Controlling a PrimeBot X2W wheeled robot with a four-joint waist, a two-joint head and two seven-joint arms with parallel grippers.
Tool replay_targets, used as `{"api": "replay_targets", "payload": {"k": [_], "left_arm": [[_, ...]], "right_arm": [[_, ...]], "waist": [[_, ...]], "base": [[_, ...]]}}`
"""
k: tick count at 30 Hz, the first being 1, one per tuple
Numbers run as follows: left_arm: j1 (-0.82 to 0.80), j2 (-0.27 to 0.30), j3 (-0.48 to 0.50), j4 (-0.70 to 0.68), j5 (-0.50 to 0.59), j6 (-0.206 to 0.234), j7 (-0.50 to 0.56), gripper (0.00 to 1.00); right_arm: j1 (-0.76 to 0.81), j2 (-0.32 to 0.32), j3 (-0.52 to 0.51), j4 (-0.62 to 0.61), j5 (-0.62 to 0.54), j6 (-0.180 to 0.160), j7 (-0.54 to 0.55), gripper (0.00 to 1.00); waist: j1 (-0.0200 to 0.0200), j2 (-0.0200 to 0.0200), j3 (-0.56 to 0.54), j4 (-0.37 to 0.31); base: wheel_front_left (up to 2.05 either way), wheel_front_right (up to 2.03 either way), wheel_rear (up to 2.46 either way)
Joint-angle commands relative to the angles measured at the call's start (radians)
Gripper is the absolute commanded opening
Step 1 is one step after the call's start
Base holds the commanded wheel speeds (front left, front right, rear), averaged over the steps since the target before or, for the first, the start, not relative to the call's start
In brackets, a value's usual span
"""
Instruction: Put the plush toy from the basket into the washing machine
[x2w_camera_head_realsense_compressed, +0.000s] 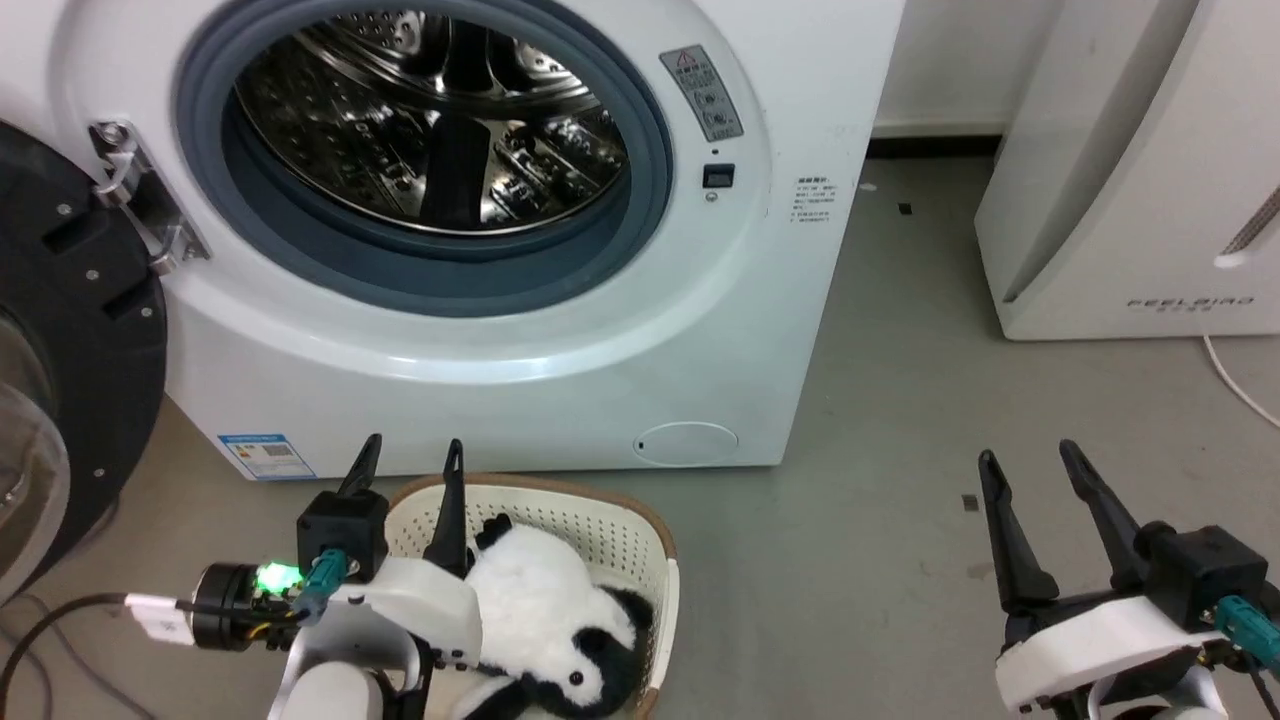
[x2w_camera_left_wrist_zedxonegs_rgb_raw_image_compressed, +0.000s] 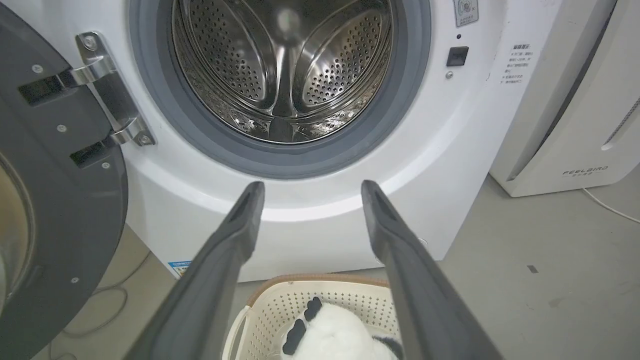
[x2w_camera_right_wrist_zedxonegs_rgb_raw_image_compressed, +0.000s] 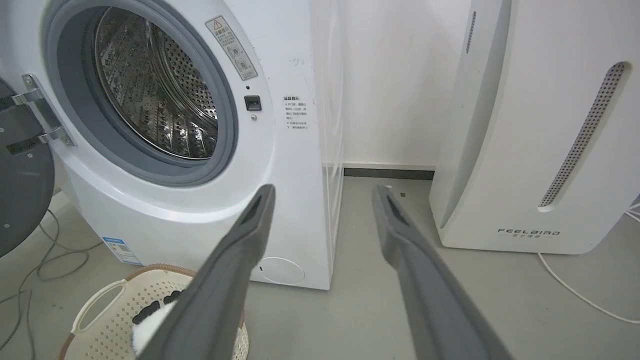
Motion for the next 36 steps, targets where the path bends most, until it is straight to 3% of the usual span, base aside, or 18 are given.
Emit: {"api": "replay_targets", "payload": {"k": [1,21,36], "left_arm": [[-0.032,0.008,-0.005,0.025,0.004,-0.001,-0.011,1.00],[-0.284,0.051,-0.084,0.346,0.040,-0.040,0.008,1.00],[-0.439,0.123,-0.176,0.511,0.082,-0.076,0.187,1.00]], "right_arm": [[-0.018,0.000,-0.001,-0.009,0.019,0.000,-0.009,1.00],[-0.110,0.000,0.007,-0.051,0.099,0.000,-0.049,1.00],[-0.177,0.000,0.012,-0.085,0.173,0.000,-0.080,1.00]], "waist": [[0.0000,0.0000,0.020,-0.006],[0.0000,0.0000,0.227,-0.060],[0.0000,0.0000,0.411,-0.110]], "base": [[0.00,0.00,0.00],[0.00,0.00,0.00],[0.00,0.00,0.00]]}}
